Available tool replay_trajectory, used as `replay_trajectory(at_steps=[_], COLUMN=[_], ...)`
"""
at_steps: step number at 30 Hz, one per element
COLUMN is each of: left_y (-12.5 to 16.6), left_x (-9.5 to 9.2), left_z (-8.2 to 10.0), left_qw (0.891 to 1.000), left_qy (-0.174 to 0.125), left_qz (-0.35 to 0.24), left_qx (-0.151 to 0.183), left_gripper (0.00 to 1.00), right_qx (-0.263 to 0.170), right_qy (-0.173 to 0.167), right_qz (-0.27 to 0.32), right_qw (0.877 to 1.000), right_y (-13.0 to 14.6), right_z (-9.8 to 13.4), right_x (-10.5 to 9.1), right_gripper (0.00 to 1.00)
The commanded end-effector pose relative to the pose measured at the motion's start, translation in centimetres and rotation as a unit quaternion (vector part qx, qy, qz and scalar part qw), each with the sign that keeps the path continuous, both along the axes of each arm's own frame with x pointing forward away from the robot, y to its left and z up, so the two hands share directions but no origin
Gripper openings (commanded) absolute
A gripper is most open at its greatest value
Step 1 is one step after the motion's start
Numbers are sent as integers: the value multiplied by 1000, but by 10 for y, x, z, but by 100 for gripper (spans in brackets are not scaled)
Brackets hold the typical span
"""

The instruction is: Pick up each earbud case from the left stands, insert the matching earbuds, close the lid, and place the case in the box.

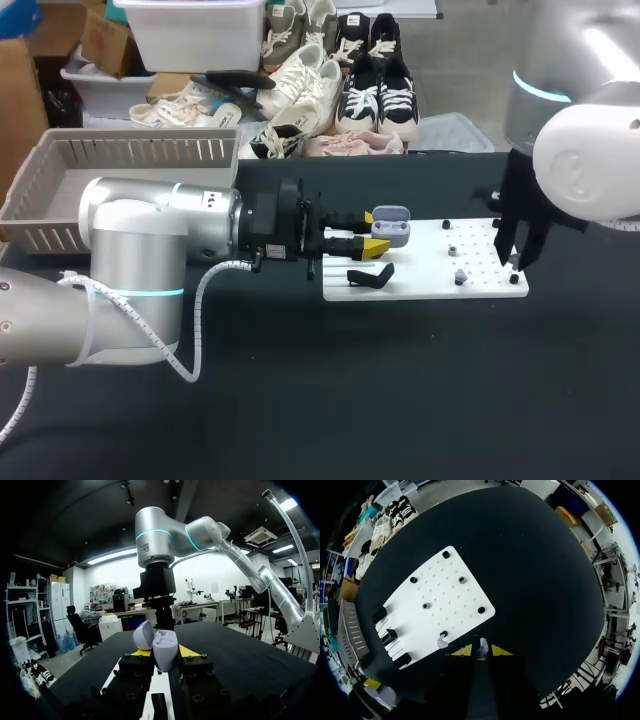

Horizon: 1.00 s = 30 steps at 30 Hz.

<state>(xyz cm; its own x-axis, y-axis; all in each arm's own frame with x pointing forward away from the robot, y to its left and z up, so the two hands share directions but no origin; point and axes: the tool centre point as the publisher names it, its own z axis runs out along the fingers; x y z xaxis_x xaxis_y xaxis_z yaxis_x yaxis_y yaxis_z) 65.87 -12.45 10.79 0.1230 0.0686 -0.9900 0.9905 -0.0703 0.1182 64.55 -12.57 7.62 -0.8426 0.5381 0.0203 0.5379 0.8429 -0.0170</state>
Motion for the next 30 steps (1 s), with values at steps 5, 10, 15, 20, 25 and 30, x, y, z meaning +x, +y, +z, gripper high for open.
replay_trajectory(at_steps=[5, 10, 15, 20, 25, 30], left_y=[0, 0, 0, 0, 0, 0], left_x=[1, 1, 1, 1, 1, 1], left_z=[-1, -1, -1, -1, -1, -1], left_qw=[1000, 1000, 1000, 1000, 1000, 1000], left_qy=[0, 0, 0, 0, 0, 0], left_qz=[0, 0, 0, 0, 0, 0], left_qx=[-1, -1, -1, -1, -1, -1], left_gripper=[0, 0, 0, 0, 0, 0], right_qx=[14, 13, 4, 4, 4, 8], right_qy=[-13, -25, -19, -19, -19, -12], right_qz=[-42, -77, -116, -116, -116, -117], right_qw=[999, 997, 993, 993, 993, 993], right_y=[8, 10, 12, 12, 12, 11], right_z=[-5, -1, 9, 9, 9, 3], right_x=[4, 7, 10, 10, 10, 11], right_gripper=[0, 0, 0, 0, 0, 0])
